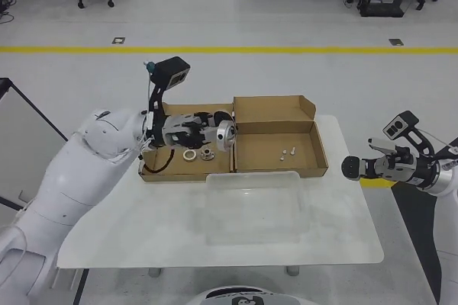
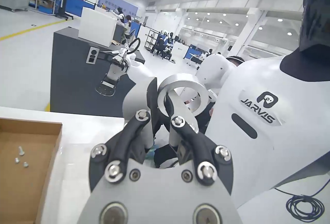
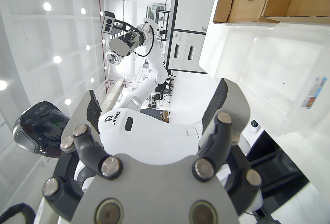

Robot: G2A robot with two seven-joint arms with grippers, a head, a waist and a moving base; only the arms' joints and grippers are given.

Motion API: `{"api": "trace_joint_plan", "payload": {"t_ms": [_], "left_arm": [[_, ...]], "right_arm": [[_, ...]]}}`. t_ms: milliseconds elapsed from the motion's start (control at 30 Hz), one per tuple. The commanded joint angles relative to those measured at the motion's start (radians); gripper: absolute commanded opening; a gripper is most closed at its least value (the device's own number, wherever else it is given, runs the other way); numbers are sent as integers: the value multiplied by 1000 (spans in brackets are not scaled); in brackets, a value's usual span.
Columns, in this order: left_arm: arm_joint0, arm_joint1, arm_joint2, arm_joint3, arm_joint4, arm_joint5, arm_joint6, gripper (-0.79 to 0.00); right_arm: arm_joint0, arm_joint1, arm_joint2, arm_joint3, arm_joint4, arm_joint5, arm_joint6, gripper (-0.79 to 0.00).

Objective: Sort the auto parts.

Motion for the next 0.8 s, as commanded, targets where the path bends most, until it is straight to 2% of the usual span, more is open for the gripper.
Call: {"api": "trace_joint_plan", "payload": {"t_ms": [0, 100, 200, 267, 433, 600, 767], "left_arm": [[0, 0, 0, 0, 0, 0, 0, -785], [3, 0, -1, 1, -3, 4, 10, -785], [29, -7, -19, -13, -9, 9, 102, -785], [46, -15, -29, -20, -68, -2, 189, -785], [63, -38, -26, -37, -216, -26, 268, -785], [72, -62, -17, -54, -442, -59, 241, -785], [80, -83, -25, -62, -628, -80, 127, -785]], "right_arm": [[0, 0, 0, 0, 0, 0, 0, 0], [0, 0, 0, 0, 0, 0, 0, 0], [0, 0, 0, 0, 0, 0, 0, 0], [0, 0, 0, 0, 0, 0, 0, 0], [0, 0, 0, 0, 0, 0, 0, 0], [0, 0, 0, 0, 0, 0, 0, 0], [0, 0, 0, 0, 0, 0, 0, 0]]}}
